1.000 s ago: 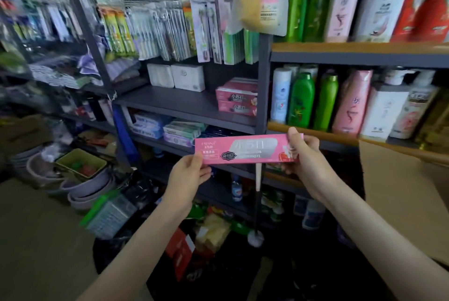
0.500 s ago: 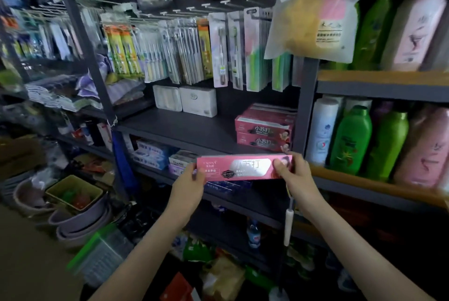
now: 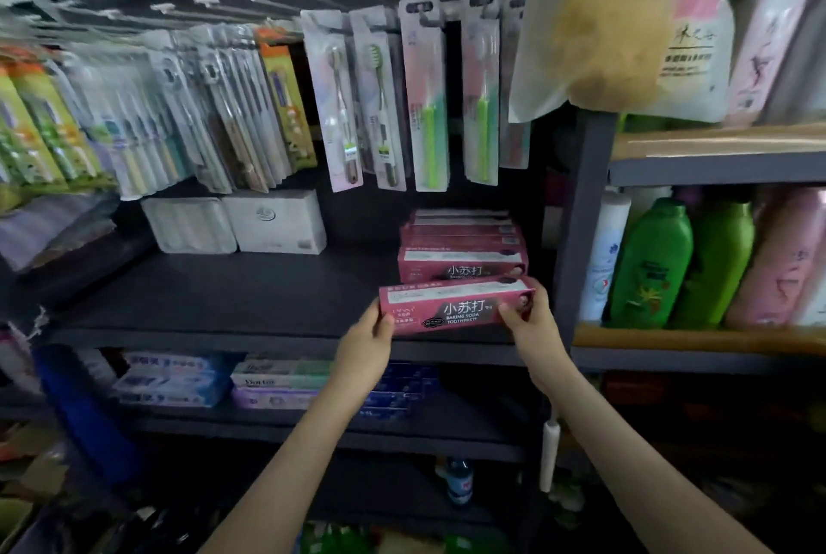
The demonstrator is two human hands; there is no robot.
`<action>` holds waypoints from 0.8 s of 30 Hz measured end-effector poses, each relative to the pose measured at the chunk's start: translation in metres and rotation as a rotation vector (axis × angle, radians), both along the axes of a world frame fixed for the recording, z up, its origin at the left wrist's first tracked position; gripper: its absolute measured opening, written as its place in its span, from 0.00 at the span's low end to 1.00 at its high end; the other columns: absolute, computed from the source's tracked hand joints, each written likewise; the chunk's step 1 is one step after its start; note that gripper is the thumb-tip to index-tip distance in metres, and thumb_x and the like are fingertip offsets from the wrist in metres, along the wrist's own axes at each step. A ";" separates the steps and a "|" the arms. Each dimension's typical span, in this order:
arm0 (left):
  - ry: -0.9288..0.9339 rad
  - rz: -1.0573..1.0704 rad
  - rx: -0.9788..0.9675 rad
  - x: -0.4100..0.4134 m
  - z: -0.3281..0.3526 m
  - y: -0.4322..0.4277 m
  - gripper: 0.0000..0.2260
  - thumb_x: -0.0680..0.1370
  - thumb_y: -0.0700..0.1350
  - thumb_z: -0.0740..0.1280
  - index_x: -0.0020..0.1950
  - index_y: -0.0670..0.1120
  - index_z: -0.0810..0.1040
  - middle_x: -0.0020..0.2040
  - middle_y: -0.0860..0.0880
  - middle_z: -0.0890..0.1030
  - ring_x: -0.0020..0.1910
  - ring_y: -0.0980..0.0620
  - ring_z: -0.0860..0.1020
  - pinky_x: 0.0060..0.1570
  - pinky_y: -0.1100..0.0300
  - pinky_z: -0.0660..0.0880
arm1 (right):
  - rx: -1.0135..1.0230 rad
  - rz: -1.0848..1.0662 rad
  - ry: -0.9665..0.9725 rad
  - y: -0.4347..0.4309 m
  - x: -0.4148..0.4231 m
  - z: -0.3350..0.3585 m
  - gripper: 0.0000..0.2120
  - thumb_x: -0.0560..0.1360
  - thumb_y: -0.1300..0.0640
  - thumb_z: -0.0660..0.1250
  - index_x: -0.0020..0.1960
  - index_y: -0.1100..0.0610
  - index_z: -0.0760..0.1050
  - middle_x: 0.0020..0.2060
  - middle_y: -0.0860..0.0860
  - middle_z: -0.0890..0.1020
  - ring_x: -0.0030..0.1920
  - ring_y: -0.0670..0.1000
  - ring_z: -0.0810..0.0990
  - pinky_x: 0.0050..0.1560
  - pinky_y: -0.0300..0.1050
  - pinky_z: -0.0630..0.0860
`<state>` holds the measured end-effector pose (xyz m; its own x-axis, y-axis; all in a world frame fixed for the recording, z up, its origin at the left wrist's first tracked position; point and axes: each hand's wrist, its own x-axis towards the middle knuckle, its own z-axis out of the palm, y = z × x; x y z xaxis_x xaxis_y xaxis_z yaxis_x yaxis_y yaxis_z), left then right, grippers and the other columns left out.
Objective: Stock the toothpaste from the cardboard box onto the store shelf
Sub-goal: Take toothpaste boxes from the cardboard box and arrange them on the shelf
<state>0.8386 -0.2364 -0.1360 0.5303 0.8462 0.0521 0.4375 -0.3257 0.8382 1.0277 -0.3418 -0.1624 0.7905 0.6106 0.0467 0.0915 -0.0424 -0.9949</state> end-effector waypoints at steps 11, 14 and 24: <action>-0.131 -0.123 0.000 0.038 -0.006 0.059 0.18 0.84 0.50 0.53 0.74 0.49 0.63 0.65 0.49 0.76 0.53 0.56 0.72 0.48 0.64 0.68 | -0.003 -0.171 -0.034 0.033 0.005 0.007 0.27 0.79 0.62 0.64 0.74 0.56 0.56 0.58 0.51 0.73 0.62 0.51 0.72 0.64 0.48 0.69; -0.160 -0.110 0.010 0.043 -0.011 0.062 0.18 0.84 0.50 0.53 0.73 0.47 0.63 0.58 0.49 0.77 0.46 0.56 0.74 0.35 0.70 0.67 | -0.003 -0.202 -0.036 0.036 0.002 0.002 0.24 0.78 0.61 0.64 0.71 0.55 0.59 0.59 0.50 0.73 0.63 0.52 0.72 0.65 0.50 0.70; -0.400 -0.055 0.234 0.052 0.014 0.075 0.17 0.84 0.49 0.55 0.72 0.48 0.69 0.61 0.55 0.73 0.60 0.58 0.71 0.55 0.75 0.64 | 0.081 -0.361 -0.252 0.050 0.003 0.037 0.24 0.78 0.58 0.66 0.72 0.52 0.64 0.62 0.47 0.69 0.62 0.48 0.71 0.64 0.47 0.70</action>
<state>0.8910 -0.1614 -0.1215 0.4729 0.7586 0.4482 0.0716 -0.5401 0.8386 1.0309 -0.2915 -0.1257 0.9100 0.2844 0.3017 0.3254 -0.0390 -0.9448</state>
